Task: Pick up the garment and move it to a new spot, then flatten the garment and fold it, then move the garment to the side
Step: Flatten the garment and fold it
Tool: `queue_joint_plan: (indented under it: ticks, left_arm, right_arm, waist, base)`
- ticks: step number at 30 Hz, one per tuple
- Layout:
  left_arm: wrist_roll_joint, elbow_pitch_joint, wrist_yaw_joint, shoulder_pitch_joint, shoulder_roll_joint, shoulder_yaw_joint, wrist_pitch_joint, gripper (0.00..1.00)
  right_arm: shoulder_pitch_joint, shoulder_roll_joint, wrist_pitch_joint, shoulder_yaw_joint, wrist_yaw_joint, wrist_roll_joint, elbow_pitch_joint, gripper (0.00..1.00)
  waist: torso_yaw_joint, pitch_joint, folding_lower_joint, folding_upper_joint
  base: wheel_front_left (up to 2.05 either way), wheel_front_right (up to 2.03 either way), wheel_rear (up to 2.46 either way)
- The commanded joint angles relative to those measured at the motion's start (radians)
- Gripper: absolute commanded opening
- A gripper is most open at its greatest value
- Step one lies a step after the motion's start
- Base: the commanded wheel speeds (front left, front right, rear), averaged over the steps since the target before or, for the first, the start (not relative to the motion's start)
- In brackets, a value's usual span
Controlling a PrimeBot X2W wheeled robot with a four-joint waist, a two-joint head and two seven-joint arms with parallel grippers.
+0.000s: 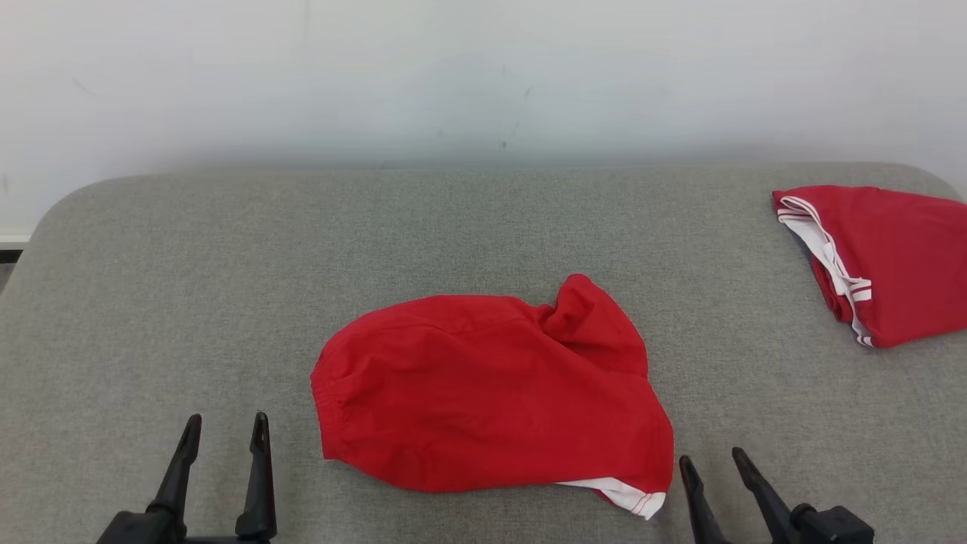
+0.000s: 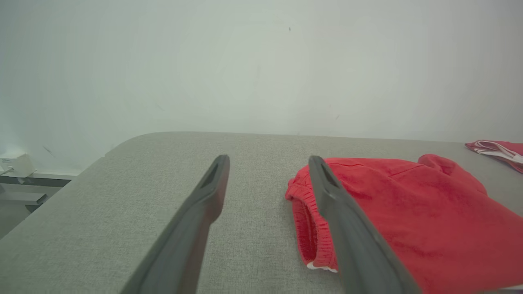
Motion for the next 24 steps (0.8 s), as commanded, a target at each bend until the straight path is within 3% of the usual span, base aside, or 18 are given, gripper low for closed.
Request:
queue_joint_plan:
  ticks: [1, 7, 13, 24]
  left_arm:
    - [0.004, 0.001, -0.003, 0.008, -0.002, -0.001, 0.0, 1.0]
    - [-0.009, 0.06, -0.02, -0.004, -0.003, -0.034, 0.0, 1.0]
    - [-0.009, 0.185, -0.032, -0.042, 0.033, -0.127, 0.0, 1.0]
    - [-0.091, 0.359, -0.03, -0.146, 0.077, -0.17, 0.0, 1.0]
  right_arm:
    - [0.003, -0.005, -0.001, 0.007, -0.003, 0.004, 0.004, 1.0]
    - [-0.017, 0.003, -0.001, 0.026, -0.003, 0.01, -0.004, 1.0]
    - [-0.034, -0.001, -0.001, 0.032, -0.003, 0.008, -0.011, 1.0]
    - [-0.043, -0.012, -0.001, 0.032, -0.003, 0.011, -0.013, 1.0]
  waist:
    - [-0.001, 0.004, 0.0001, 0.0]
    - [-0.014, 0.022, 0.0001, 0.0]
    - [-0.038, 0.034, 0.0001, 0.0]
    - [-0.087, 0.049, 0.0001, 0.0]
  base:
    - [0.0, 0.0, 0.0]
    - [0.0, 0.0, 0.0]
    - [0.0, 0.0, 0.0]
    - [0.0, 0.0, 0.0]
